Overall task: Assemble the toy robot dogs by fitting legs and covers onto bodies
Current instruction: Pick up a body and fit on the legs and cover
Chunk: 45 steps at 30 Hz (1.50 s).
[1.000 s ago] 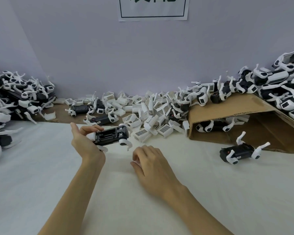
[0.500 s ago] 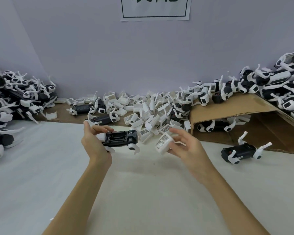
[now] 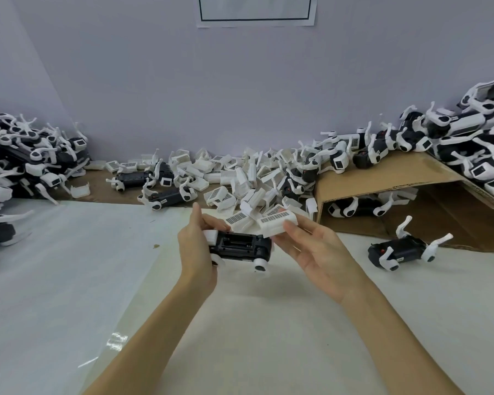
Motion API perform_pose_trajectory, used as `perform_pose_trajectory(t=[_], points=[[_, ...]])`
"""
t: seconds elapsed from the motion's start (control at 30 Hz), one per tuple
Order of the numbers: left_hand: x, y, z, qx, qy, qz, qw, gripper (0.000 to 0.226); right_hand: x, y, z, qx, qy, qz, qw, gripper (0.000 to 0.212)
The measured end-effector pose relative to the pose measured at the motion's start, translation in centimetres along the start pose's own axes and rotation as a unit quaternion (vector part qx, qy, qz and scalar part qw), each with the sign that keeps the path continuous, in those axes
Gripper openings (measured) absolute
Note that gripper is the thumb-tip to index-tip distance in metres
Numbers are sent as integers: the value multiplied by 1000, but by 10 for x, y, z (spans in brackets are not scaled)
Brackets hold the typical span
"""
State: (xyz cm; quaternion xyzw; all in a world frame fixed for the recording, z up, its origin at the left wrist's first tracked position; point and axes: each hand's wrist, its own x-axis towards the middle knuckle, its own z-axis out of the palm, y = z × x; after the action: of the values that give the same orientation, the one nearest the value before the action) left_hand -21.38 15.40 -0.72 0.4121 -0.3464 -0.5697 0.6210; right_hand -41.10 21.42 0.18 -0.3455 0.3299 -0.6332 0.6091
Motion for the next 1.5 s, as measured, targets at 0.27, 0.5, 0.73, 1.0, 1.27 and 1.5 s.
perform_pose_trajectory(t=[0.27,0.5,0.73,1.0,1.27,1.5], points=[[-7,-4,5,60,-30,-42,997,60,-2,32,10,-392,34,-87,915,31],[5,-3,-5,121,-116,-55,984,39,-4,38,13,-506,30,-151,848,33],[6,2,-12,207,-210,2,956,30,-8,30,11,-500,-32,-113,858,29],[3,6,-16,275,-316,174,891,41,-12,3,-3,-423,-134,11,896,20],[9,2,-24,427,-261,294,814,51,-5,14,-8,-628,-10,-259,734,42],[9,-4,-21,415,-259,335,805,40,-8,10,-8,-655,5,-259,710,39]])
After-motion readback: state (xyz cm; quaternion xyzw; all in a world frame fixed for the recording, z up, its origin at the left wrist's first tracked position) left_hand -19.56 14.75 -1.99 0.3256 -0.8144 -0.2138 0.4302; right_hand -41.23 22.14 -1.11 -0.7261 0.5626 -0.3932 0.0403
